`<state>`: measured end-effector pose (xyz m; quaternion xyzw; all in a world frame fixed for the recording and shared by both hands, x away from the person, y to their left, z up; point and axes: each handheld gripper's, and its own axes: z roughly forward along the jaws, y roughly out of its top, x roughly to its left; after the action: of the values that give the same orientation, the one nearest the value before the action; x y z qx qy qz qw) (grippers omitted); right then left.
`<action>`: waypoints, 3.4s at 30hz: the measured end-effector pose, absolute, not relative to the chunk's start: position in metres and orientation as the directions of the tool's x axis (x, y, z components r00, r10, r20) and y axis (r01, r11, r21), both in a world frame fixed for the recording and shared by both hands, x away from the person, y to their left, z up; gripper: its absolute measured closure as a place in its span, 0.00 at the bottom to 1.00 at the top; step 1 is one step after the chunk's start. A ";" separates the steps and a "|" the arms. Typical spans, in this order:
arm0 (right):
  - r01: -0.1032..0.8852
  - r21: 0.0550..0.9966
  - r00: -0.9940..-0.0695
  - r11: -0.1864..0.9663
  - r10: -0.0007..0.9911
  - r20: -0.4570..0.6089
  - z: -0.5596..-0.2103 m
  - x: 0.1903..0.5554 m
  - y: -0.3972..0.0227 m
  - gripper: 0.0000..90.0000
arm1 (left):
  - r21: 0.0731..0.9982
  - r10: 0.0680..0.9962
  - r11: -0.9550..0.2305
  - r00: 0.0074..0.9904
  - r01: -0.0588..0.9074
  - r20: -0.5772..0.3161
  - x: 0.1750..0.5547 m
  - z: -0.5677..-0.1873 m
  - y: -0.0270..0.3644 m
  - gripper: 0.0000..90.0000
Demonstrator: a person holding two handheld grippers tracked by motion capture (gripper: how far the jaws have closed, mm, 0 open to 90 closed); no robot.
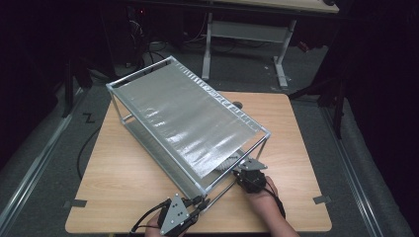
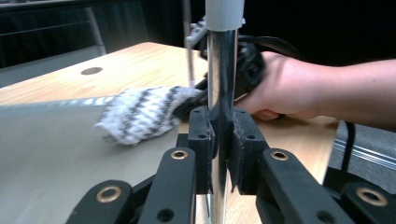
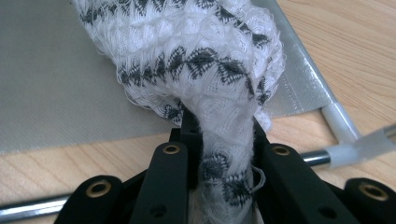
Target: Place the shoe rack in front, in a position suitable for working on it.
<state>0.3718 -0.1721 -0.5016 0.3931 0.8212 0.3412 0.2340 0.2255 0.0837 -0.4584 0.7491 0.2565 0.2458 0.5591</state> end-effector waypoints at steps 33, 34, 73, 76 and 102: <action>0.364 0.816 -0.788 0.450 0.615 0.012 -0.493 0.274 -0.139 0.56 | 0.969 0.671 -0.230 0.735 0.086 0.094 0.229 -0.462 0.081 0.89; 0.356 0.817 -0.793 0.453 0.609 0.007 -0.493 0.274 -0.137 0.64 | 0.969 0.672 -0.230 0.735 0.088 0.093 0.229 -0.462 0.081 0.89; 0.550 0.784 -0.460 0.290 0.888 -0.006 -0.499 0.357 -0.227 0.82 | 0.969 0.670 -0.227 0.737 0.095 0.085 0.223 -0.461 0.089 0.89; 0.559 0.778 -0.475 0.287 0.880 0.017 -0.500 0.357 -0.226 0.82 | 0.969 0.671 -0.226 0.737 0.095 0.084 0.223 -0.461 0.089 0.89; 0.410 0.756 -0.792 0.511 0.611 0.016 -0.500 0.279 -0.135 0.82 | 0.970 0.670 -0.223 0.738 0.099 0.079 0.224 -0.461 0.089 0.89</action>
<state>0.2786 -0.1352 -0.5002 0.2967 0.8598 0.3956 0.1271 0.2237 0.0887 -0.4612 0.7404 0.2600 0.2520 0.5664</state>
